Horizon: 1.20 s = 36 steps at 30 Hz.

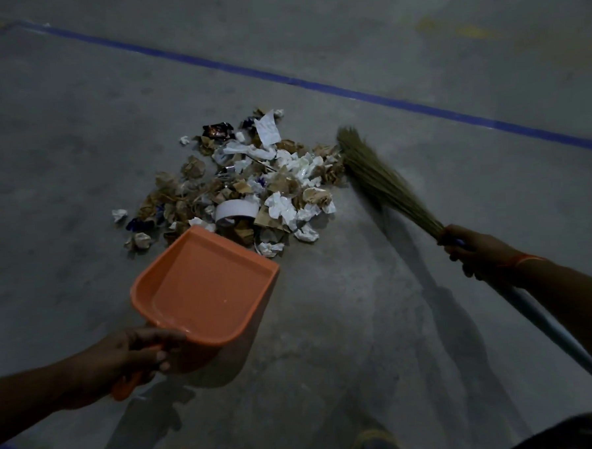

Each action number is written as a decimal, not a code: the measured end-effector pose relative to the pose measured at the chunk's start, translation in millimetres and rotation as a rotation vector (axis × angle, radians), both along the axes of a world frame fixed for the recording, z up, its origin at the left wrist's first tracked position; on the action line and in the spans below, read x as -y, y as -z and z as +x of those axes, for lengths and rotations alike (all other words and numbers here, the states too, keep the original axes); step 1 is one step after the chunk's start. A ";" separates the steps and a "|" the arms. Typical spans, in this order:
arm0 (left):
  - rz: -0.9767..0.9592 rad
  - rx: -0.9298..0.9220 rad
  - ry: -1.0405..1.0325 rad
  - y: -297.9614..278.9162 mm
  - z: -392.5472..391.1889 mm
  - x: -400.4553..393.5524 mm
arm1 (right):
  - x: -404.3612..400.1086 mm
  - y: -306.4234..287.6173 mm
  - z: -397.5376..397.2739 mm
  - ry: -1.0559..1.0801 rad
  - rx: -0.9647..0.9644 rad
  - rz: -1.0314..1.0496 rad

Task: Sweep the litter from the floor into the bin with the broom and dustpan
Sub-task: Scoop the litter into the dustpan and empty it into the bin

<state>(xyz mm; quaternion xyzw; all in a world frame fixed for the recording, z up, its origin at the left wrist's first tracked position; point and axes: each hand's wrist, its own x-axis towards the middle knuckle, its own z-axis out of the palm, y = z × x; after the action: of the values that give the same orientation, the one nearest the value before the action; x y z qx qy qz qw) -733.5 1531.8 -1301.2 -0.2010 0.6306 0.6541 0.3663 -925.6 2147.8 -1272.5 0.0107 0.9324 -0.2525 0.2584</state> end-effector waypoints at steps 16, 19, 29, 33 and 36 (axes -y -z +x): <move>0.024 -0.043 0.018 16.0 -29.2 -22.3 | 26.3 7.0 18.5 -0.345 0.051 0.095; 0.029 -0.056 0.033 19.1 -31.1 -23.4 | 26.4 9.6 24.3 -0.380 0.051 0.088; 0.059 -0.032 0.025 19.2 -37.1 -33.8 | 35.1 6.6 38.4 -0.488 0.004 0.061; 0.054 -0.007 0.008 21.8 -37.0 -31.6 | 34.4 2.8 47.9 -0.465 0.037 0.038; 0.055 -0.036 0.043 26.5 -37.9 -27.6 | 32.9 -1.6 52.6 -0.406 0.075 0.012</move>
<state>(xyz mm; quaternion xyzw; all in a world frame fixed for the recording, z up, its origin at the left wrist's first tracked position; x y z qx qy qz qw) -771.4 1559.4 -1327.6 -0.1653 0.6229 0.6668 0.3742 -873.0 2114.9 -1270.9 -0.1667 0.9066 -0.1892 0.3384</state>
